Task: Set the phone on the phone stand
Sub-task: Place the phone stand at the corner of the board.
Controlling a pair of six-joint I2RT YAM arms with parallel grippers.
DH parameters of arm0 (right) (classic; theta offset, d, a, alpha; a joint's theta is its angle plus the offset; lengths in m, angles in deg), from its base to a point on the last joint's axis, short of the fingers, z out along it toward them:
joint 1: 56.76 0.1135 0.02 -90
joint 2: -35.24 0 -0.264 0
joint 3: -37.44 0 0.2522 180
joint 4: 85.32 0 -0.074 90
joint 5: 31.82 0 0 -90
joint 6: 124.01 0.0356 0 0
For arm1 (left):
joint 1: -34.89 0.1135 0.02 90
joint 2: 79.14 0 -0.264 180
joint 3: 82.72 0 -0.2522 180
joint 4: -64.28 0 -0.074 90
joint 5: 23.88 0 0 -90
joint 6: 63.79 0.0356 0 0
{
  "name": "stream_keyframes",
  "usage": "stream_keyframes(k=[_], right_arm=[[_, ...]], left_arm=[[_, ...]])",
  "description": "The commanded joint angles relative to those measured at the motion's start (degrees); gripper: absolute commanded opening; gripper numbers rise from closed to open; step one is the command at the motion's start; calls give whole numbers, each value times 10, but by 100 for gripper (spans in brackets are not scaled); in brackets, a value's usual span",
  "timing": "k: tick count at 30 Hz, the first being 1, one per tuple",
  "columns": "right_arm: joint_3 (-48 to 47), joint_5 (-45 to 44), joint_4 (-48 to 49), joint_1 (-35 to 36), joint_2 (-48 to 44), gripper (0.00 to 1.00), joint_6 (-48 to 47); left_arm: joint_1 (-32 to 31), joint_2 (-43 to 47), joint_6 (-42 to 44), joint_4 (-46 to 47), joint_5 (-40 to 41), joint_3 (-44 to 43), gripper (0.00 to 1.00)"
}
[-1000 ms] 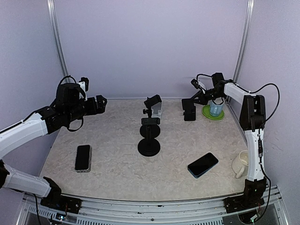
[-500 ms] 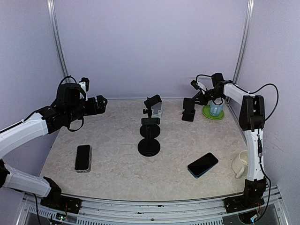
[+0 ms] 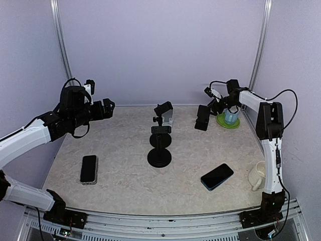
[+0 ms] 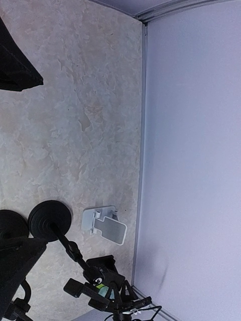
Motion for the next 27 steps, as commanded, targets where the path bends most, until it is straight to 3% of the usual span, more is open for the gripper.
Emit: stream_keyframes(k=[1, 8, 15, 21, 27], right_arm=[[18, -22, 20, -3, -37, 69, 30], [82, -51, 78, 4, -99, 89, 114], [161, -186, 97, 64, -162, 100, 133], [255, -328, 135, 124, -190, 100, 143], [273, -421, 137, 139, -195, 100, 195]], left_arm=[[1, 0, 0, 6, -5, -20, 99], [-1, 13, -2, 6, -6, -19, 99], [-4, 45, -7, 9, -3, 2, 99], [-4, 73, -7, 12, 1, 31, 99], [-4, 93, -27, 14, -1, 46, 99]])
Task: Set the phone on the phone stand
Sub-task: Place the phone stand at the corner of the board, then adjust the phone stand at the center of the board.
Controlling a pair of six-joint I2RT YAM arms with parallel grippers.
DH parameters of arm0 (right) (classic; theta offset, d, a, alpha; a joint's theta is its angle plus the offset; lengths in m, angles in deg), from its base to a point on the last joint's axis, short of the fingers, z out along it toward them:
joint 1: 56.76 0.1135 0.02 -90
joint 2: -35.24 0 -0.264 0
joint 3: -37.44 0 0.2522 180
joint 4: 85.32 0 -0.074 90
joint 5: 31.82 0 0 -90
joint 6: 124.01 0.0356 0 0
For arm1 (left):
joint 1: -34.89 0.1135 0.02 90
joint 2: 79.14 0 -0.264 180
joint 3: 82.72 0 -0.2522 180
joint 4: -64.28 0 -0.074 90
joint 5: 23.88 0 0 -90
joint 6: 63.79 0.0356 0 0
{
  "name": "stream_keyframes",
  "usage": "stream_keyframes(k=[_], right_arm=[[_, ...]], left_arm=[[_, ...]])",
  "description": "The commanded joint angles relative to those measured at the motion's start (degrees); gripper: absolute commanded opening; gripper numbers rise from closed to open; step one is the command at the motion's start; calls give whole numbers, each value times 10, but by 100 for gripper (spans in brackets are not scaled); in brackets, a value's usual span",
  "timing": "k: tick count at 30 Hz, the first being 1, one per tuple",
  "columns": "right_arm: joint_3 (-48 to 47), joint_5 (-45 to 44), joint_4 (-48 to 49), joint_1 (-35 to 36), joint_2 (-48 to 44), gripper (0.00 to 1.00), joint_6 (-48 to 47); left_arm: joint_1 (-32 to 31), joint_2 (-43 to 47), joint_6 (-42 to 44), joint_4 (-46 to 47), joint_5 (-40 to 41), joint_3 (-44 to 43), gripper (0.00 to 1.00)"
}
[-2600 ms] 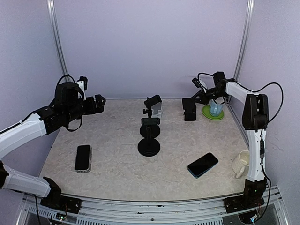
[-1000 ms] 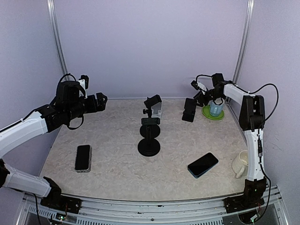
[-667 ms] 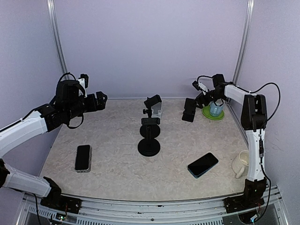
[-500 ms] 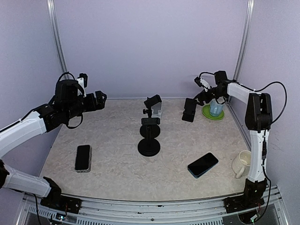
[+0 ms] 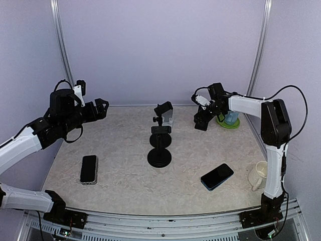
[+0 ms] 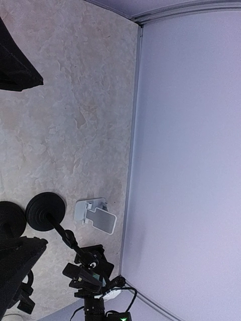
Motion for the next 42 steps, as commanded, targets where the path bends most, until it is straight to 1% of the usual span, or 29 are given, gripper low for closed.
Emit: stream_keyframes(k=[1, 6, 13, 18, 21, 23, 27, 30, 34, 38, 42], right_arm=[[9, -119, 18, -7, -18, 100, 56], [39, -173, 48, -6, -24, 100, 99], [43, -180, 55, -7, -7, 100, 118], [46, -124, 63, -2, -27, 100, 113], [41, -108, 53, 2, -40, 100, 109], [44, -74, 46, 0, -56, 100, 113], [47, -7, 29, -12, -91, 100, 130], [43, 9, 23, -26, -106, 100, 135], [30, 23, 12, -51, -101, 100, 139], [12, 66, 5, -77, -82, 100, 144], [-8, 77, 1, -85, -55, 100, 142]], left_arm=[[-3, 20, -13, 10, -1, 13, 99], [-2, 32, -18, 17, 1, 26, 99], [-4, 33, -29, 24, -5, 41, 99], [-4, 34, -30, 28, 0, 49, 99], [-4, 31, -32, 30, -1, 51, 99], [-4, 31, -34, 32, -1, 52, 99], [-5, 31, -36, 35, -1, 57, 99], [-5, 31, -37, 35, -2, 59, 99], [-5, 33, -38, 35, -2, 62, 99], [-5, 36, -38, 35, -1, 64, 99], [-5, 34, -37, 36, 1, 65, 99]])
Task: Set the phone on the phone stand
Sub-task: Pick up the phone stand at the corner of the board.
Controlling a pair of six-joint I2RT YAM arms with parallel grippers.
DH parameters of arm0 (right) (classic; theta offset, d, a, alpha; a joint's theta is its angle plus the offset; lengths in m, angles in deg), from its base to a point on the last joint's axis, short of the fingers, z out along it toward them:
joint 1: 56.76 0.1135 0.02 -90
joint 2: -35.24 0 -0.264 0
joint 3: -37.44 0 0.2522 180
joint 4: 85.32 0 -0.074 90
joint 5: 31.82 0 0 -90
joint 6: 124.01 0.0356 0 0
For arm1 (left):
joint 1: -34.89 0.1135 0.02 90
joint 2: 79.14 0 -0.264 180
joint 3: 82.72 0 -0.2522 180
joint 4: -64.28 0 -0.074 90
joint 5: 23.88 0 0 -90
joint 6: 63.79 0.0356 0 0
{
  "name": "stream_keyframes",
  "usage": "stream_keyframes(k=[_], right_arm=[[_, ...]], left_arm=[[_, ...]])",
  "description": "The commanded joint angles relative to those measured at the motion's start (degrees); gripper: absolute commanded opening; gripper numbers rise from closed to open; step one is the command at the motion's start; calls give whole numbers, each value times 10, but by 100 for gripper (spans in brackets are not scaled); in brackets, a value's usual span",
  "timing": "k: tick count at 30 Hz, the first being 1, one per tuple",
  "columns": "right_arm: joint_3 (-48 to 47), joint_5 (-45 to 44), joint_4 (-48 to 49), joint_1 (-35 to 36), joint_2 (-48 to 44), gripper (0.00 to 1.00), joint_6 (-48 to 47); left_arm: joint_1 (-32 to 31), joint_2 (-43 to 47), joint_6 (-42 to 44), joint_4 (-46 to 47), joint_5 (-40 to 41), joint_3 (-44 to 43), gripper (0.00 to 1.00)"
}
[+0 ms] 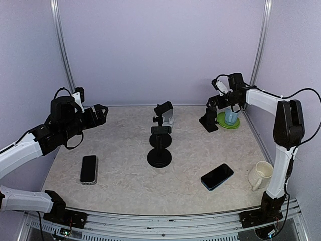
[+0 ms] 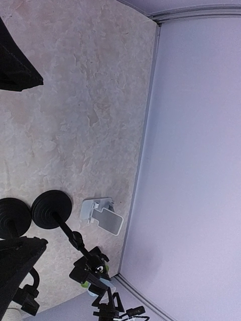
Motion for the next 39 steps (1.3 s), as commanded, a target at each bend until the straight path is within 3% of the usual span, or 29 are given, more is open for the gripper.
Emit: stream_keyframes(k=[1, 27, 32, 39], right_arm=[[-32, 36, -15, -9, 34, 100, 6], [-70, -12, 28, -9, 116, 99, 1], [-73, 2, 33, -8, 119, 92, 10], [-70, 15, 35, -8, 119, 68, 20]], left_arm=[[-2, 9, -1, 12, 0, 7, 99], [-2, -4, 0, 15, 1, 5, 99], [-2, -5, 0, 16, 1, 3, 99], [-2, -5, 1, 16, 1, 4, 99]])
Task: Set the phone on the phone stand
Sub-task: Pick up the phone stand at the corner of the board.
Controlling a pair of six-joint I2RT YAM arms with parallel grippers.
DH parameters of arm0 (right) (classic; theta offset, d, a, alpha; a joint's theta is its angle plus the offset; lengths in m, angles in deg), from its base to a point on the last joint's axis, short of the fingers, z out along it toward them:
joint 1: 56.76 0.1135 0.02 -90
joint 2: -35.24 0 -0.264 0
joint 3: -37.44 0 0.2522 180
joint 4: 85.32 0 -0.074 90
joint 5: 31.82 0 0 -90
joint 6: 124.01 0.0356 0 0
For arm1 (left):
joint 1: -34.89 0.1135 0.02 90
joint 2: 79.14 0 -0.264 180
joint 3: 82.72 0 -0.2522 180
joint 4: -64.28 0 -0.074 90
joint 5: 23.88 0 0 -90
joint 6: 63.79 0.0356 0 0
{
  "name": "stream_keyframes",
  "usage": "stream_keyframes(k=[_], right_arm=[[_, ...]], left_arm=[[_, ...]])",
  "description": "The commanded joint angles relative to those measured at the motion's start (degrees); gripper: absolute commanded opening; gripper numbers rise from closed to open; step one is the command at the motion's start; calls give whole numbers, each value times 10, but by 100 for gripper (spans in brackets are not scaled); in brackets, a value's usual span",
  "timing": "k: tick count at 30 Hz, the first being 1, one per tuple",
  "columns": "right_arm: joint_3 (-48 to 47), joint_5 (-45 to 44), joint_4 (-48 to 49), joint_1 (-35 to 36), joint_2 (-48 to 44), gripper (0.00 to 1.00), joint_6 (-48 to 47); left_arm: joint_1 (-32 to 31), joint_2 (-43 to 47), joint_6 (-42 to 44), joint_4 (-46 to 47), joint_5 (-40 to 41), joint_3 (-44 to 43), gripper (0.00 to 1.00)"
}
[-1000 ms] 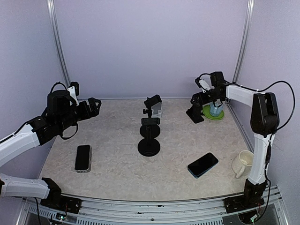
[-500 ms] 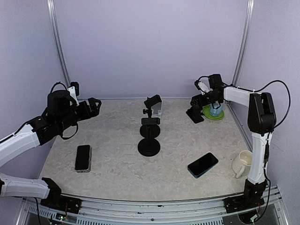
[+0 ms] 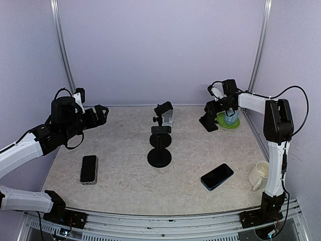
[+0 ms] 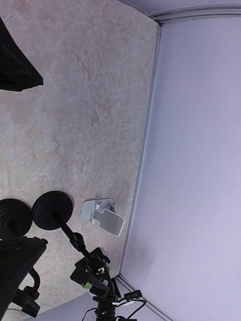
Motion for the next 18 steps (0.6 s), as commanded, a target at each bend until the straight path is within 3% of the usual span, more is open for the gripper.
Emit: stream_keyframes(k=[1, 9, 18], right_arm=[[-11, 12, 11, 2, 10, 66, 11], [-10, 9, 16, 4, -2, 59, 26], [-15, -68, 43, 17, -23, 57, 83]], left_arm=[[-2, -2, 1, 13, 1, 2, 99], [-2, 2, 1, 13, 0, 2, 99], [-2, 0, 2, 16, -1, -1, 99]])
